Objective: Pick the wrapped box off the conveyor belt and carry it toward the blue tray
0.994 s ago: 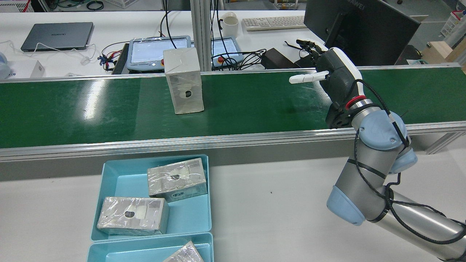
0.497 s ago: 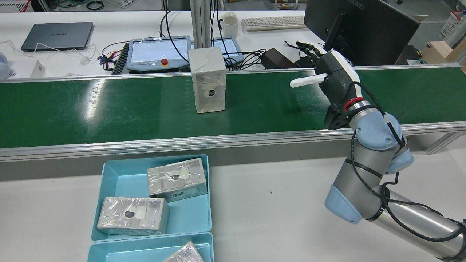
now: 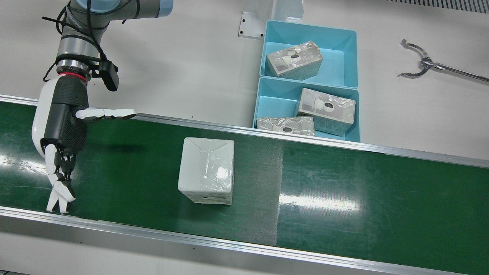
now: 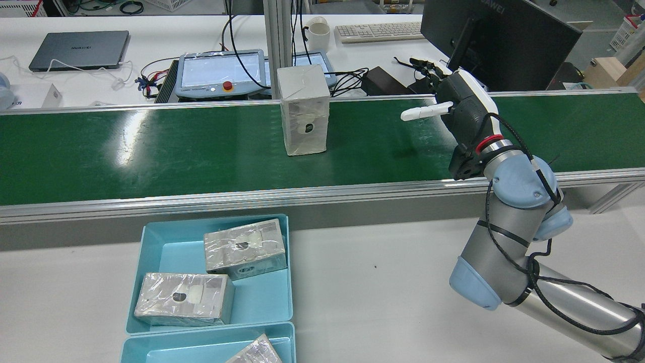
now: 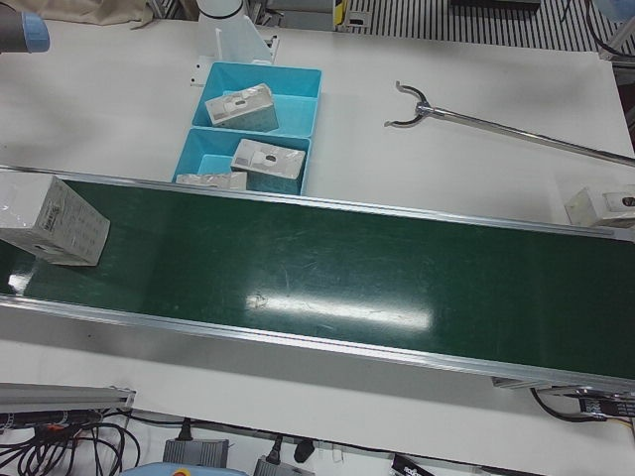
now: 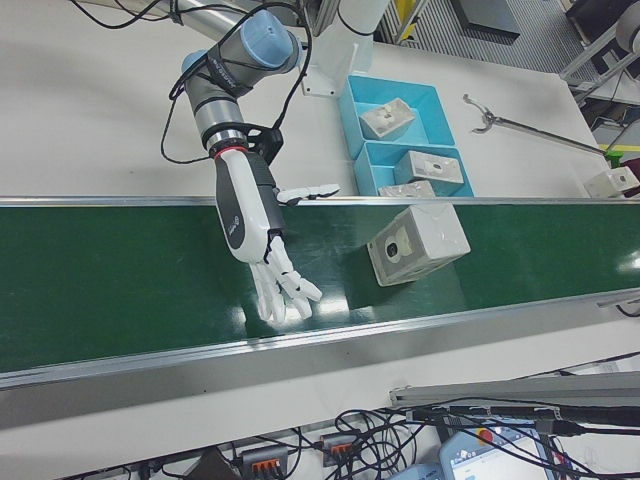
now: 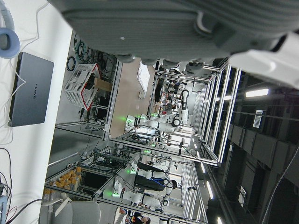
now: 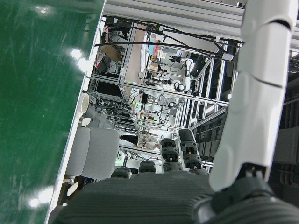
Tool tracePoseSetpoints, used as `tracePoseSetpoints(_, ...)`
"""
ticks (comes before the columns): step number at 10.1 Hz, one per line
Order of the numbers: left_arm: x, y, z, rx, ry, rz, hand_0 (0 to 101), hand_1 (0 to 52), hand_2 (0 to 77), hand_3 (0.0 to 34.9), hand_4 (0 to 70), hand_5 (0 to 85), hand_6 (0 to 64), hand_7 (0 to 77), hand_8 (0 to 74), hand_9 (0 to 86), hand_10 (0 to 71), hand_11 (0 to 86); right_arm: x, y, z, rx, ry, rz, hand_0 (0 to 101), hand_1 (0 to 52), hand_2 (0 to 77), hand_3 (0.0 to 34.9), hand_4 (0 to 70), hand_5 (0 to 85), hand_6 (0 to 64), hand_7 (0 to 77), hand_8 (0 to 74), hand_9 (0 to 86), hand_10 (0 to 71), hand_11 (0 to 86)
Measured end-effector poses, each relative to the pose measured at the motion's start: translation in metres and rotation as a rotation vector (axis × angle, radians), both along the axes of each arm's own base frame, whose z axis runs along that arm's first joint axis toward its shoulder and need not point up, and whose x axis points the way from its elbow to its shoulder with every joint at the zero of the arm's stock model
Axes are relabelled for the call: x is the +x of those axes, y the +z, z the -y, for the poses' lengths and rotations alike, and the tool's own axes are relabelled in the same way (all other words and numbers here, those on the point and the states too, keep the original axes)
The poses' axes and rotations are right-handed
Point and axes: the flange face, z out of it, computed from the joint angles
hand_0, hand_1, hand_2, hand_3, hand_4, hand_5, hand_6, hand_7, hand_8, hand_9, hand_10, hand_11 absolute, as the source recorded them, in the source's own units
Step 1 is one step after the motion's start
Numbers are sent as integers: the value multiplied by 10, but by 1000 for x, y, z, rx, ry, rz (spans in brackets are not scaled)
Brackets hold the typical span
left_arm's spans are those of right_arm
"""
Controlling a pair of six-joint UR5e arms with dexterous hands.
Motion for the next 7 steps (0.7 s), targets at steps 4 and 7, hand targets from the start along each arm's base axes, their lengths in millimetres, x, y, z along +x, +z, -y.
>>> tracePoseSetpoints(4,0,0,0,0,0,0,0,0,5,0,0,11,0,0,5,0,0,5,-3,1,0,-2,-3,-5,462,104,49,42,27,213,38,5,5,16,0,16)
tracePoseSetpoints(7,0,0,0,0,0,0,0,0,11,0,0,5,0,0,5,0,5,5,-7,5,3,-12,-4,-12,460,98,49,40,38,218,38,5,16,16,0,16)
